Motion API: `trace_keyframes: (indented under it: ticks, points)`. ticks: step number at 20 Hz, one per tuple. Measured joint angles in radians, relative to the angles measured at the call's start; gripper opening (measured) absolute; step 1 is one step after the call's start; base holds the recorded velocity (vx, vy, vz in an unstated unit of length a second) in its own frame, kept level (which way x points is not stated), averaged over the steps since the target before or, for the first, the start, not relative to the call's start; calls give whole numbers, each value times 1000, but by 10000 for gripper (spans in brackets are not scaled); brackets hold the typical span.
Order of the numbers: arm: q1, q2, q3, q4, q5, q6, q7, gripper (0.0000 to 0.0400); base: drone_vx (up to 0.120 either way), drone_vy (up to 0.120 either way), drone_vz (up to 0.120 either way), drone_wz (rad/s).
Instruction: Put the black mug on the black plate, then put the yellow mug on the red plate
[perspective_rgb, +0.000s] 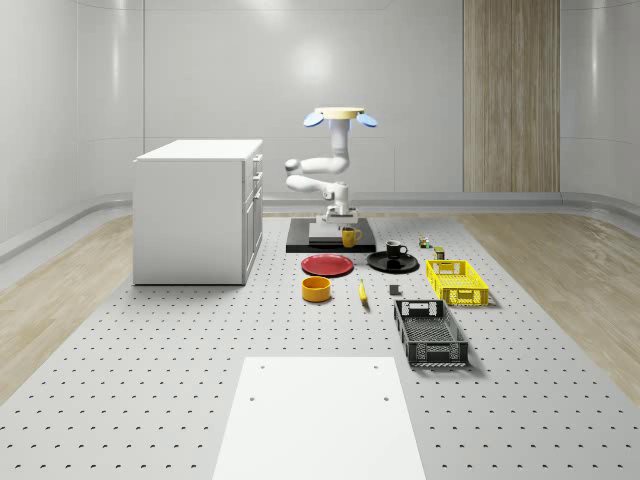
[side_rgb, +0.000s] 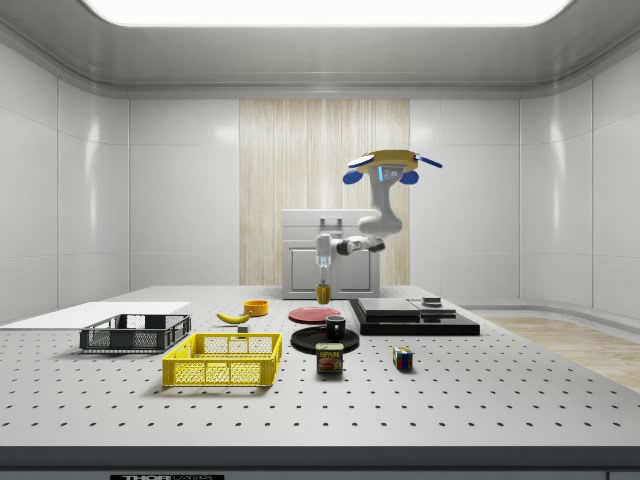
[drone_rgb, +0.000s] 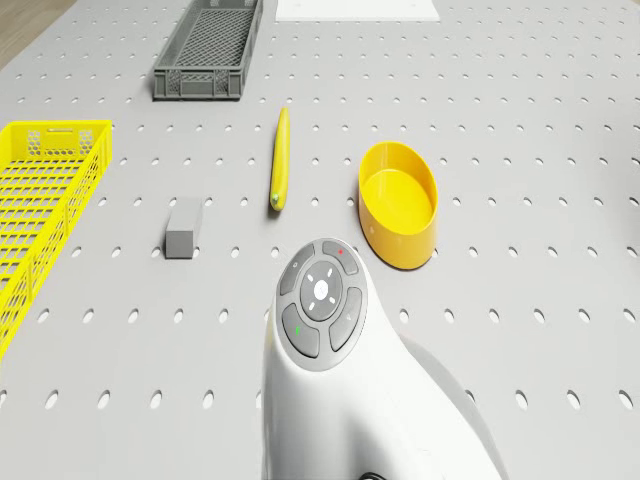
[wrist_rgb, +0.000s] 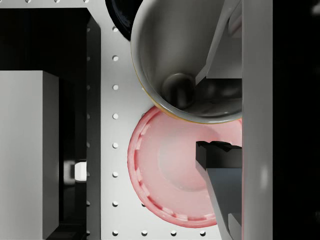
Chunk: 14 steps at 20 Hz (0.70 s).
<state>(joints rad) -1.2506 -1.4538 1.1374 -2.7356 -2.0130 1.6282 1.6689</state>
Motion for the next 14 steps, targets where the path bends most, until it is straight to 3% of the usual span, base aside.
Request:
trace_keyframes:
  ticks: [2, 14]
  points:
    - [0, 0, 0, 0, 0, 0, 0, 110, 0, -120, -80, 0]
    - [0, 0, 0, 0, 0, 0, 0, 110, 0, -120, 0, 0]
